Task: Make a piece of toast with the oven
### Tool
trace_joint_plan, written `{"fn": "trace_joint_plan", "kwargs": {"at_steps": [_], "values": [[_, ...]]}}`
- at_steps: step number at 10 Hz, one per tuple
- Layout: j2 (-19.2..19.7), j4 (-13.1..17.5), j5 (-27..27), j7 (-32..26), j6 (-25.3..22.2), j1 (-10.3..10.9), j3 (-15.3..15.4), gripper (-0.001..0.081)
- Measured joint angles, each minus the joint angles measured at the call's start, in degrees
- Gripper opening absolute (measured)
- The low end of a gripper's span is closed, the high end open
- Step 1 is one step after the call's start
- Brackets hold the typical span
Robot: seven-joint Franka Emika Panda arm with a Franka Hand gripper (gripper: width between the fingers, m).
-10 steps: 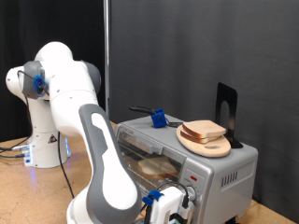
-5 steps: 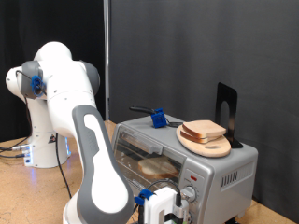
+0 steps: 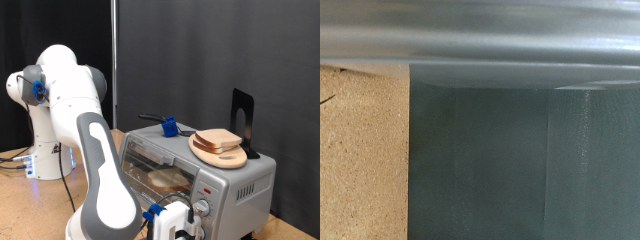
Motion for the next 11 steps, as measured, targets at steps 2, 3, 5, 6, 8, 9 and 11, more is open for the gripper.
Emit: {"fn": "trace_joint_plan", "kwargs": {"at_steps": [2,3,5,6,8,9,11], "values": [[-0.01,-0.07,-0.09,-0.04,-0.16,0.0,-0.13,0.0004],[-0.1,-0.26,-0.03,-0.74,-0.13,-0.01,-0.15,0.011],[-1.12,-1.99,0.25,-3.54,0.05,-0.05,-0.15,0.0279],[-1.37,-2.63,0.29,-4.1,0.06,-0.06,-0.15,0.0279],[-1.45,-3.69,0.29,-4.56,0.05,0.04,-0.1,0.0465],[-1.46,-4.15,0.29,-4.42,0.04,0.12,-0.04,0.0621],[-1.46,-5.03,0.29,-3.07,-0.04,0.24,0.14,0.0674]]}}
